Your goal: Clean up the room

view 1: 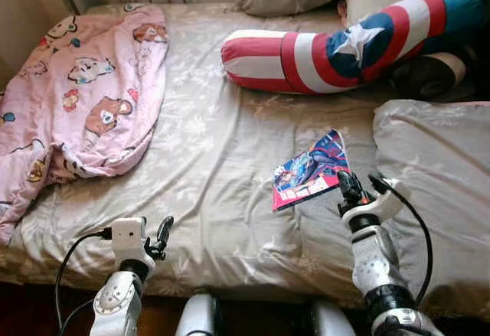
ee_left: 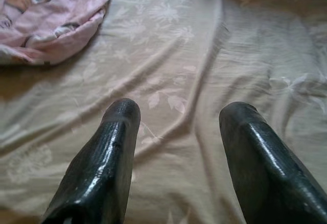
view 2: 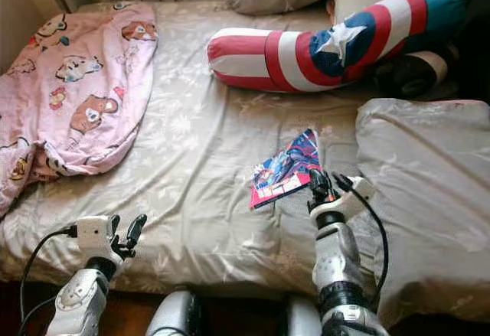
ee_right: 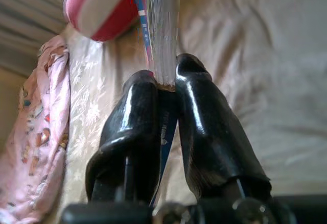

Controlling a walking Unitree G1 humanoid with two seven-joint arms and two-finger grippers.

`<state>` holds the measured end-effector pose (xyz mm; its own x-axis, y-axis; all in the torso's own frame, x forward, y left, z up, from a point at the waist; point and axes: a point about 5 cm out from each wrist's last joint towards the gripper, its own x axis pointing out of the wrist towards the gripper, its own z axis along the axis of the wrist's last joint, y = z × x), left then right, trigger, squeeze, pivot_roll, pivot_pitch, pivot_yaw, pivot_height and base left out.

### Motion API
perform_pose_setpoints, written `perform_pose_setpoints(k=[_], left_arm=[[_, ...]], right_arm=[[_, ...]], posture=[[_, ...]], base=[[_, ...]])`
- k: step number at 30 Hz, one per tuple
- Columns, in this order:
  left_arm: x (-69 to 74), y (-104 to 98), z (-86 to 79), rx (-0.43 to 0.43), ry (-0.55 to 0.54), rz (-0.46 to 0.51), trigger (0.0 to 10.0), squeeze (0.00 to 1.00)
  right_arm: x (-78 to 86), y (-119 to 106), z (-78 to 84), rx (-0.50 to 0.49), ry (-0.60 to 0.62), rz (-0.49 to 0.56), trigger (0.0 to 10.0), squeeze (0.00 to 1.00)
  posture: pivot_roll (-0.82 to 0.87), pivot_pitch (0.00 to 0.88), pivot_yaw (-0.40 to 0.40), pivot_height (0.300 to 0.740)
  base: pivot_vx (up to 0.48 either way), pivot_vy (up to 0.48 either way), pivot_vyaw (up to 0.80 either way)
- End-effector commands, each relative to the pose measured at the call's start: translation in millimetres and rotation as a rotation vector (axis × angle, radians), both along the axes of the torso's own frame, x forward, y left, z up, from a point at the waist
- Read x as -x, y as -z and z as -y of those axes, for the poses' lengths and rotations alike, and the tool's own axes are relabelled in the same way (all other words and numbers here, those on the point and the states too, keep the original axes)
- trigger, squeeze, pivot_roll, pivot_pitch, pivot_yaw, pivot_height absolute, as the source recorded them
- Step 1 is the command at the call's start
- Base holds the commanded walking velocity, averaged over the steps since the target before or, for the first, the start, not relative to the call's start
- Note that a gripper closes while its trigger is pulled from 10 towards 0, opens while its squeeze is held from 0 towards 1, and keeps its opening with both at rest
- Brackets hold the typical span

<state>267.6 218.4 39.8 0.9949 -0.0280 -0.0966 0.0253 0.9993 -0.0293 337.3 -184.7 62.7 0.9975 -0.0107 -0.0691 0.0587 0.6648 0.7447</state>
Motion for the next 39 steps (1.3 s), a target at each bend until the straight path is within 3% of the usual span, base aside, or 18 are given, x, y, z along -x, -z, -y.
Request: perform_pose_setpoints(k=[1, 5, 10, 13, 25, 39], left_arm=[[7.8, 2, -9.1, -0.023, -0.003, -0.026, 10.0, 0.0], [16.5, 1, -10.5, -0.055, 0.029, -0.04, 10.0, 0.0], [23.8, -1, -13.3, -0.066, 0.04, -0.044, 10.0, 0.0], [32.6, -3, -13.9, -0.084, 0.067, -0.064, 10.0, 0.0], [63.4, -4, -18.1, -0.101, 0.084, -0.135, 10.0, 0.0], [71.1, -7, -17.0, -0.104, 0.095, -0.173, 10.0, 0.0]], right_arm=[[-2.5, 0, -4.3, -0.082, -0.002, 0.009, 10.0, 0.0], [-7.7, -2, -8.5, -0.145, -0.05, 0.004, 10.0, 0.0], [-6.9, 1, -7.9, -0.145, -0.063, -0.015, 10.0, 0.0], [0.5, 15, -1.8, -0.106, -0.072, -0.114, 10.0, 0.0], [34.5, 50, 43.2, -0.022, 0.207, -0.359, 10.0, 0.0], [45.1, 63, 37.2, -0.03, 0.232, -0.422, 10.0, 0.0]], posture=[[0.11, 0.234, 0.118, 0.653], [0.14, 0.259, 0.146, 0.653], [0.16, 0.286, 0.171, 0.653], [0.17, 0.312, 0.188, 0.653], [0.2, 0.369, 0.215, 0.653], [0.21, 0.41, 0.225, 0.653]], base=[[0.0, 0.0, 0.0], [0.0, 0.0, 0.0], [0.0, 0.0, 0.0], [0.0, 0.0, 0.0], [0.0, 0.0, 0.0], [0.0, 0.0, 0.0]])
